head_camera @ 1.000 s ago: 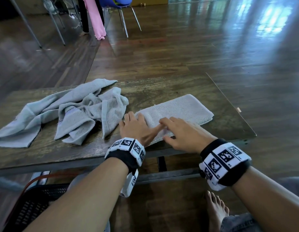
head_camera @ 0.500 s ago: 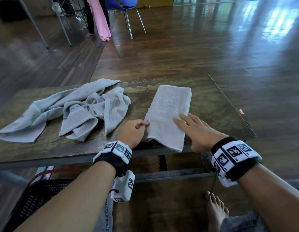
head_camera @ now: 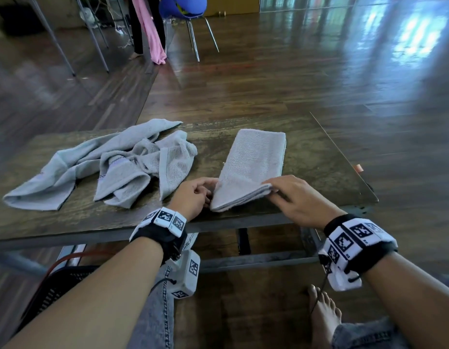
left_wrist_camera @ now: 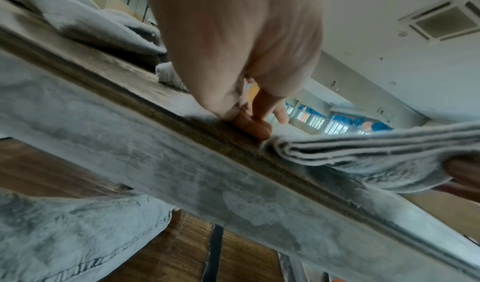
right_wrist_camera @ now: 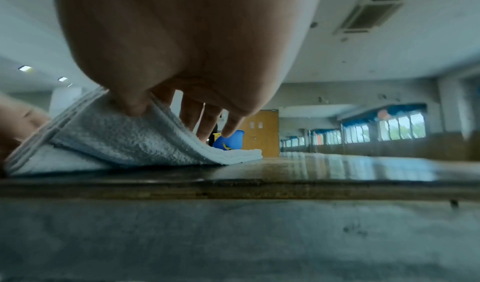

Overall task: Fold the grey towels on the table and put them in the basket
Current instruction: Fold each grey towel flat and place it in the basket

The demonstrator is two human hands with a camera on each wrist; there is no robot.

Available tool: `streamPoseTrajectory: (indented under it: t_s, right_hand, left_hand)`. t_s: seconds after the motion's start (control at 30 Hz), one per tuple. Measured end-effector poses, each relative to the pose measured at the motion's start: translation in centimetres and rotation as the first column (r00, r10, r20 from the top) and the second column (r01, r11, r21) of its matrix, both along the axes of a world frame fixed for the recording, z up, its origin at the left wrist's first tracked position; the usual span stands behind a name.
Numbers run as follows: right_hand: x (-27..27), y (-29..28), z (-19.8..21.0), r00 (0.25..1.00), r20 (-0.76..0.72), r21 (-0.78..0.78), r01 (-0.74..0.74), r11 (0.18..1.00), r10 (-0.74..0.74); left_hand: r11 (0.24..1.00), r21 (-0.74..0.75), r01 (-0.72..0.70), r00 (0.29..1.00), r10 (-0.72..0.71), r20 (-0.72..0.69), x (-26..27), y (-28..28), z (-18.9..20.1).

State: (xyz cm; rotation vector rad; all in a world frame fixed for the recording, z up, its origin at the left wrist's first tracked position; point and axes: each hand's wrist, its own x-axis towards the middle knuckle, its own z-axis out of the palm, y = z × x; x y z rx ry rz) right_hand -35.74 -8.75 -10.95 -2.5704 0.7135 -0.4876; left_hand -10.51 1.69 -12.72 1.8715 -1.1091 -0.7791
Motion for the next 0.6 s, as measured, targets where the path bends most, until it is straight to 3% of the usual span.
streamPoseTrajectory:
  t_s: [0.07, 0.13, 0.27, 0.37, 0.5, 0.6]
  right_hand:
    - [0.0, -0.1, 0.5, 0.989, 0.098, 0.144, 0.1, 0.985, -0.115]
    - [-0.1, -0.2, 1.1, 0.949, 0.183, 0.248, 0.207, 0.946, -0.255]
    - [0.0, -0.5, 2.4, 0.865, 0.276, 0.459, 0.263, 0.848, -0.418]
    - [-0.1, -1.0, 2.6, 0.841, 0.185, 0.527, 0.352, 0.773, -0.509]
    - [-0.3, -1.7, 1.5, 0.817, -0.03, 0.671, 0.444, 0.594, -0.576]
    - [-0.1, -2.5, 1.0, 0.798, -0.074, 0.593, 0.518, 0.617, -0.598]
  left_hand:
    - [0.999, 0.0, 0.033, 0.999, -0.033, -0.023, 0.0, 0.2, 0.1]
    - [0.991, -0.001, 0.131, 0.99, -0.131, 0.047, -0.1, 0.4, 0.5]
    - [0.946, -0.015, 0.323, 0.932, -0.316, 0.177, -1.2, 0.0, 2.2]
    - [0.985, -0.013, 0.174, 0.984, -0.174, 0.04, -2.1, -0.9, 2.5]
    - [0.981, 0.145, 0.127, 0.975, -0.151, 0.163, -3.4, -2.4, 1.7]
    - [0.997, 0.046, 0.06, 0.981, -0.067, 0.18, -4.4, -4.0, 1.7]
